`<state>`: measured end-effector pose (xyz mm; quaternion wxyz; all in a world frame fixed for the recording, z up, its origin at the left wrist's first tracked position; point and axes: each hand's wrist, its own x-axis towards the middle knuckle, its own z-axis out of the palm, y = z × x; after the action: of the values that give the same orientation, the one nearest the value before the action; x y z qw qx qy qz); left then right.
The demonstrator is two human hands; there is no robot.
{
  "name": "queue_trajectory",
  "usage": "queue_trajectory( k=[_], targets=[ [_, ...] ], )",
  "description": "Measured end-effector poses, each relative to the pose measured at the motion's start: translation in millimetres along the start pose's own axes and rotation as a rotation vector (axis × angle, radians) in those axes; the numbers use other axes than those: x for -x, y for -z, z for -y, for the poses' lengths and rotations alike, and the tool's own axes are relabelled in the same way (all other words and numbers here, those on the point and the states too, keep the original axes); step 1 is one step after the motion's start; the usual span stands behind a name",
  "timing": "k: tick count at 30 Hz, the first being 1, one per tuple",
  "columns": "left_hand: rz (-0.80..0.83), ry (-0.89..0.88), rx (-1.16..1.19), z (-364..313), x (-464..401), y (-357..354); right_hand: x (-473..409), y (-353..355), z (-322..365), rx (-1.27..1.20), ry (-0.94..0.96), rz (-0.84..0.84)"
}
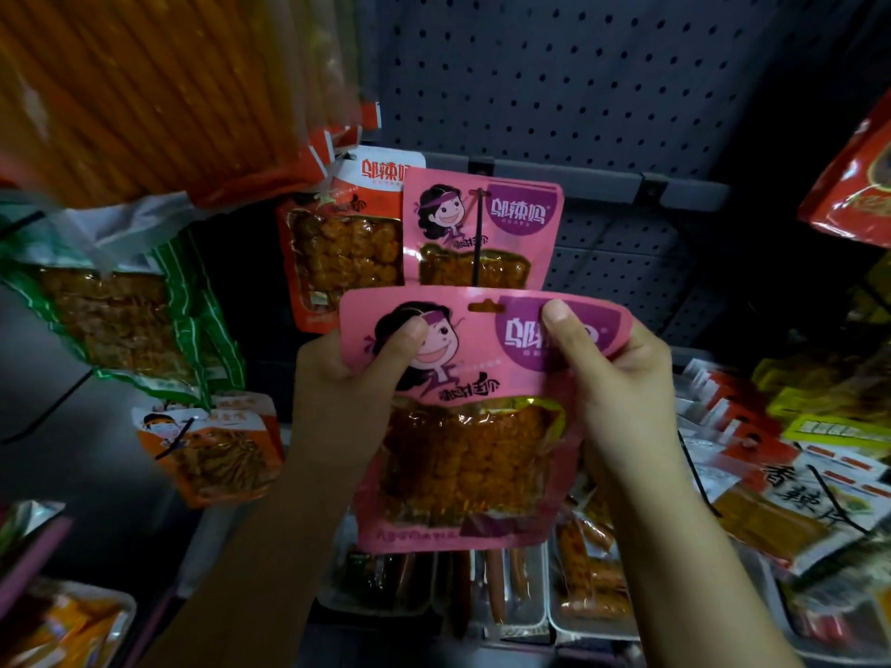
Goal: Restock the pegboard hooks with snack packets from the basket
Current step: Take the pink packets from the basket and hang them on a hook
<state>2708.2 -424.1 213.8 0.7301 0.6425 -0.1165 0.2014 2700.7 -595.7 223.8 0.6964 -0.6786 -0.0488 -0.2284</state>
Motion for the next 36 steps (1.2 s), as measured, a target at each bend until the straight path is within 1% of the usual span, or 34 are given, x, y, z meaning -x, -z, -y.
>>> queue_trajectory(
  k=[3, 7, 14, 20, 24, 27, 31, 34, 36],
  targets=[
    [-0.030, 0.041, -0.017, 2, -3, 0, -4, -5, -2, 0.008, -0.030, -0.036],
    [-0.034, 0.104, -0.009, 6, -3, 1, -5, -6, -4, 0.045, -0.065, -0.023],
    [-0.066, 0.101, 0.004, 7, -8, 3, -11, -9, -4, 0.026, -0.034, -0.015],
    [-0.036, 0.178, -0.001, 17, -14, 4, -13, -9, -8, 0.036, -0.076, -0.024],
    [-0.034, 0.171, -0.006, 28, -23, 2, -19, -8, -11, 0.052, -0.081, -0.012],
    [0.012, 0.134, -0.050, 34, -32, 3, -26, -9, -16, 0.048, -0.091, 0.004],
    [0.008, 0.085, -0.056, 45, -54, 0, -36, -4, -32, 0.067, -0.117, 0.022],
    [-0.008, 0.124, -0.012, 58, -75, -4, -45, 4, -49, 0.146, -0.163, 0.034],
    [0.016, 0.148, 0.011, 68, -90, -6, -53, 7, -59, 0.181, -0.202, 0.018]
  ],
)
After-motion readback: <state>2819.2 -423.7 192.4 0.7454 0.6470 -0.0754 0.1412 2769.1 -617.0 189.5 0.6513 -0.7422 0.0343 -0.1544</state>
